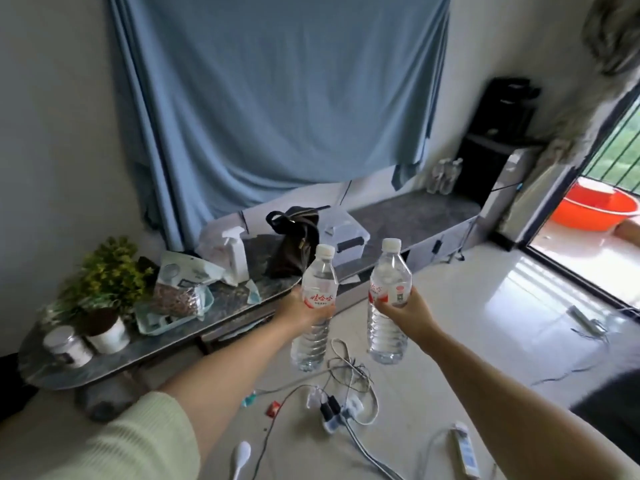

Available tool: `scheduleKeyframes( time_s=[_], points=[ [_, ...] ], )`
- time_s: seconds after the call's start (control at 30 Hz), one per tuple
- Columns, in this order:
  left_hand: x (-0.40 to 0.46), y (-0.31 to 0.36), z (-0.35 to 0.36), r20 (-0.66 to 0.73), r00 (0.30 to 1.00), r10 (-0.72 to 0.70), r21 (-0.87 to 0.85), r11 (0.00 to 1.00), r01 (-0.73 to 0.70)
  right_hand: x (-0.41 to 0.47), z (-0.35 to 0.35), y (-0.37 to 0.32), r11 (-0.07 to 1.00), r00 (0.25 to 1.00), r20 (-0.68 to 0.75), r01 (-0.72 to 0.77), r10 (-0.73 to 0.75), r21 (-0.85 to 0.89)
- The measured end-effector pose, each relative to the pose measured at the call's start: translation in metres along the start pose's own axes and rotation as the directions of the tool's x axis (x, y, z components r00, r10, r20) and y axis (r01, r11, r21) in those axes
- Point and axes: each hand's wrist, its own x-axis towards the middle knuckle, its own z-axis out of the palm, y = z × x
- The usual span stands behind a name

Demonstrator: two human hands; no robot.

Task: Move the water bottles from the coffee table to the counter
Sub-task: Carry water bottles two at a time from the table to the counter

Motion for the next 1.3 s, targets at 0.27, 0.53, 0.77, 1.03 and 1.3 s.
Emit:
scheduleKeyframes(
  time_s=[0.27, 0.53, 0.77, 1.03, 1.3],
  points=[
    [0.072, 0.037, 0.069, 0.167, 0.984, 0.060, 0.082, 0.994, -0.074, 0.035, -0.062, 0.023, 0.998, 0.993, -0.119, -0.006, 0.013, 0.056],
    [0.163, 0.086, 0.105, 0.345, 0.931, 0.121, 0.166, 0.968, -0.187, 0.090, -0.098, 0.035, 0.996, 0.950, -0.299, -0.088, 0.087, 0.011],
    [0.212, 0.123, 0.140, 0.437, 0.887, 0.150, 0.163, 0.956, -0.242, 0.120, -0.142, 0.052, 0.976, 0.878, -0.435, -0.219, 0.197, 0.000],
    [0.257, 0.156, 0.212, 0.555, 0.817, 0.155, 0.159, 0.945, -0.287, 0.165, -0.204, 0.083, 0.970, 0.852, -0.478, -0.242, 0.215, 0.006],
    [0.341, 0.210, 0.326, 0.521, 0.837, 0.166, 0.145, 0.949, -0.279, 0.253, -0.313, 0.126, 0.978, 0.877, -0.444, -0.210, 0.185, -0.008]
  ],
)
